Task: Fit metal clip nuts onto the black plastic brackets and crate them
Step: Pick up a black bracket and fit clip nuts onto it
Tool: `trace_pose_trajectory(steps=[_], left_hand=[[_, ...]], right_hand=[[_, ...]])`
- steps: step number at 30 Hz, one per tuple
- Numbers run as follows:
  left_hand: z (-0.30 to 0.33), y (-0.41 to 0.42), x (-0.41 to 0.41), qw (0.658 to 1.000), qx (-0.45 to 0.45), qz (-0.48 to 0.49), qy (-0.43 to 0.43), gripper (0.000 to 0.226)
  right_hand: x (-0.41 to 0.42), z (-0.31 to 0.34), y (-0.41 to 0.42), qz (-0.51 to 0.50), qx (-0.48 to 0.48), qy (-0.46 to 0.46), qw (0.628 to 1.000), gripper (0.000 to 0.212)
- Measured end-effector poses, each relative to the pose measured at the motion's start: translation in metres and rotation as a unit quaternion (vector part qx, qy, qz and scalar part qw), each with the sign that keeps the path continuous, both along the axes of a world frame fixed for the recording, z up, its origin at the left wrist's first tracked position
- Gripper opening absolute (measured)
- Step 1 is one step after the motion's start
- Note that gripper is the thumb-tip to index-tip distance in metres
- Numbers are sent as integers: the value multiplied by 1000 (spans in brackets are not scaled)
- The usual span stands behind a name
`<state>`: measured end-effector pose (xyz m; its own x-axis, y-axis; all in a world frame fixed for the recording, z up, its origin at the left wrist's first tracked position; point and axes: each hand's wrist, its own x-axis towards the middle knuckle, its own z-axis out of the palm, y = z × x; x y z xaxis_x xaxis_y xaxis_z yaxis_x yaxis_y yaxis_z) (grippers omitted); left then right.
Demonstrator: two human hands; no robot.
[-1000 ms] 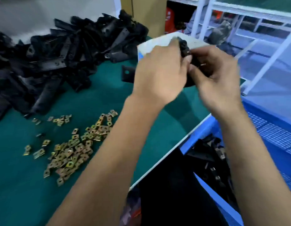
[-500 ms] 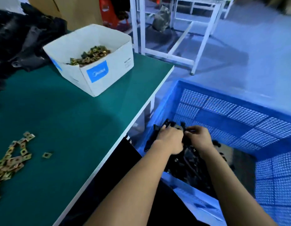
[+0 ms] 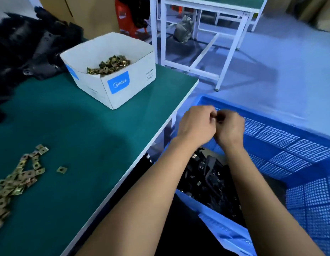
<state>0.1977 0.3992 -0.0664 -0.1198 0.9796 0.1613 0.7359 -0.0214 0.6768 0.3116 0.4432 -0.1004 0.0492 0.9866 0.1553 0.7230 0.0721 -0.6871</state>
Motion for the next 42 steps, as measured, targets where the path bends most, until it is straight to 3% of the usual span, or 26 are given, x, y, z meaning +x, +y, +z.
trace_pose_trajectory(steps=[6, 10, 13, 16, 18, 20, 23, 26, 30, 32, 35, 38, 40, 42], left_hand=[[79, -35, -68, 968, 207, 86, -116, 16], [100, -96, -139, 935, 282, 169, -132, 17], [97, -170, -205, 901, 302, 302, -79, 15], [83, -255, -265, 842, 289, 455, 14, 11], [70, -314, -296, 796, 260, 543, 60, 13], [56, -367, -319, 750, 218, 619, 84, 17], [38, -430, -346, 689, 141, 696, 145, 24], [29, -464, -366, 659, 65, 731, 163, 30], [26, -468, -378, 665, -52, 732, 141, 42], [27, -466, -376, 677, -69, 719, 139, 41], [29, -465, -369, 705, -33, 699, 117, 44], [37, -459, -361, 753, 86, 650, 62, 32], [43, -456, -358, 740, 149, 649, 93, 20], [46, -461, -360, 688, 123, 698, 157, 23]], right_hand=[[-72, 105, -18, 108, 192, 48, 974, 19], [-152, 133, -53, 232, 217, 61, 946, 16], [-233, 134, -109, 382, 210, 61, 898, 13], [-306, 129, -184, 539, 178, -9, 823, 9], [-344, 126, -234, 634, 156, -68, 754, 19], [-373, 122, -272, 699, 123, -112, 695, 13], [-404, 116, -310, 749, 105, -150, 637, 10], [-420, 106, -330, 770, 89, -205, 597, 18], [-429, 97, -335, 765, 83, -233, 594, 21], [-429, 95, -332, 772, 76, -222, 590, 18], [-430, 90, -323, 781, 70, -154, 601, 19], [-428, 84, -310, 760, 96, -55, 640, 28], [-424, 87, -302, 755, 91, -6, 649, 30], [-418, 94, -293, 775, 84, -2, 627, 18]])
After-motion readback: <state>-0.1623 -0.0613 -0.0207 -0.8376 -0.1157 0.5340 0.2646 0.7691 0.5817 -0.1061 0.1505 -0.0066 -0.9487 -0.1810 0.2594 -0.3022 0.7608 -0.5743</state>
